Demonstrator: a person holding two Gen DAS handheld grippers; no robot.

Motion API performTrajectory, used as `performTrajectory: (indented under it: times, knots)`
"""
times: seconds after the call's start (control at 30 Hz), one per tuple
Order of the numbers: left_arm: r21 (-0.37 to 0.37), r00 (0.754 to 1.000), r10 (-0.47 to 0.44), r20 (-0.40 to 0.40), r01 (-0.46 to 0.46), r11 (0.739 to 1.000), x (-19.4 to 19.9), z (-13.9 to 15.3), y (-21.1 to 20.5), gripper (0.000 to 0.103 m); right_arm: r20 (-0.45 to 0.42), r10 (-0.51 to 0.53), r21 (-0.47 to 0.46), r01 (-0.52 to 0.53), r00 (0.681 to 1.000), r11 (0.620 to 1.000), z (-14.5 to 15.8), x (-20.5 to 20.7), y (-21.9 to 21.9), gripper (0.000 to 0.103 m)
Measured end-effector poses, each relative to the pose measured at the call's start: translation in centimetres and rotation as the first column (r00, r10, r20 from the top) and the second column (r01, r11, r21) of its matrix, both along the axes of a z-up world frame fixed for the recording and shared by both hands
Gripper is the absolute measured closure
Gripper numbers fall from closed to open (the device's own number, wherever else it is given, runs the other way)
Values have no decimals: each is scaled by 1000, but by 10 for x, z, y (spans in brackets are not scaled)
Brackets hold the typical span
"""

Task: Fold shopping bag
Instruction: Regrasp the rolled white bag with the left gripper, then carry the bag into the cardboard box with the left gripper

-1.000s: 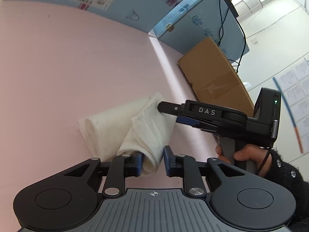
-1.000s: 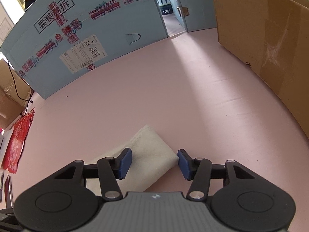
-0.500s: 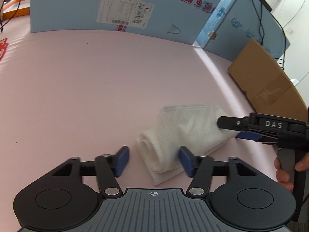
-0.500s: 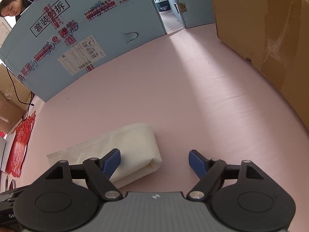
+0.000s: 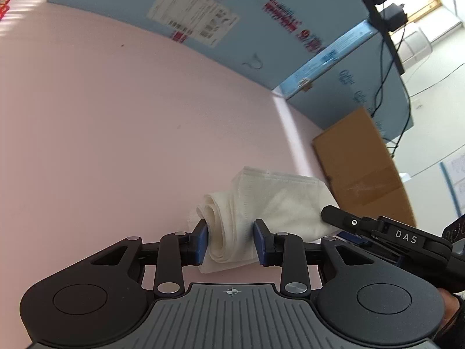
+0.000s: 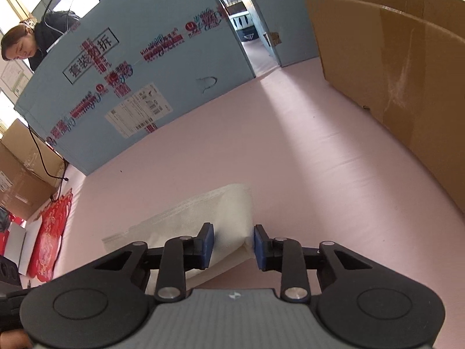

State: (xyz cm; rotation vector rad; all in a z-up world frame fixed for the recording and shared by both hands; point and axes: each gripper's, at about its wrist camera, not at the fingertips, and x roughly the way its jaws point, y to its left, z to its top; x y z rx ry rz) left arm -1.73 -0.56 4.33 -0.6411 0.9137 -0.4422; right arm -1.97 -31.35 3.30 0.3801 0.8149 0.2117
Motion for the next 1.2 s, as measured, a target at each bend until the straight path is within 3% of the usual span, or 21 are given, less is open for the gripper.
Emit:
performTrajectory:
  times: [0.2, 0.43, 0.6, 0.67, 0.83, 1.03, 1.2]
  knots:
    - [-32, 978, -75, 194, 83, 996, 19, 53, -77, 72, 199, -40, 6, 40, 979, 999, 69, -16, -58, 72]
    - [-17, 906, -167, 389, 189, 982, 47, 112, -187, 72, 313, -114, -83, 147, 943, 986, 124, -19, -173, 70]
    - [106, 892, -263, 368, 241, 965, 66, 116, -280, 72, 253, -156, -174, 203, 955, 964, 124, -3, -245, 70]
    - [136, 899, -294, 325, 263, 955, 79, 111, -313, 72, 217, -167, -194, 210, 962, 958, 119, 9, -271, 70]
    - [285, 898, -370, 240, 299, 911, 102, 105, -359, 72, 113, -120, -267, 146, 986, 953, 101, 45, -309, 69]
    - [481, 856, -499, 137, 383, 789, 112, 97, -400, 72, -26, -31, -389, 19, 999, 921, 74, 82, -314, 69]
    - [566, 785, -620, 8, 507, 650, 110, 79, -425, 71, -153, 32, -488, -104, 988, 867, 55, 98, -307, 69]
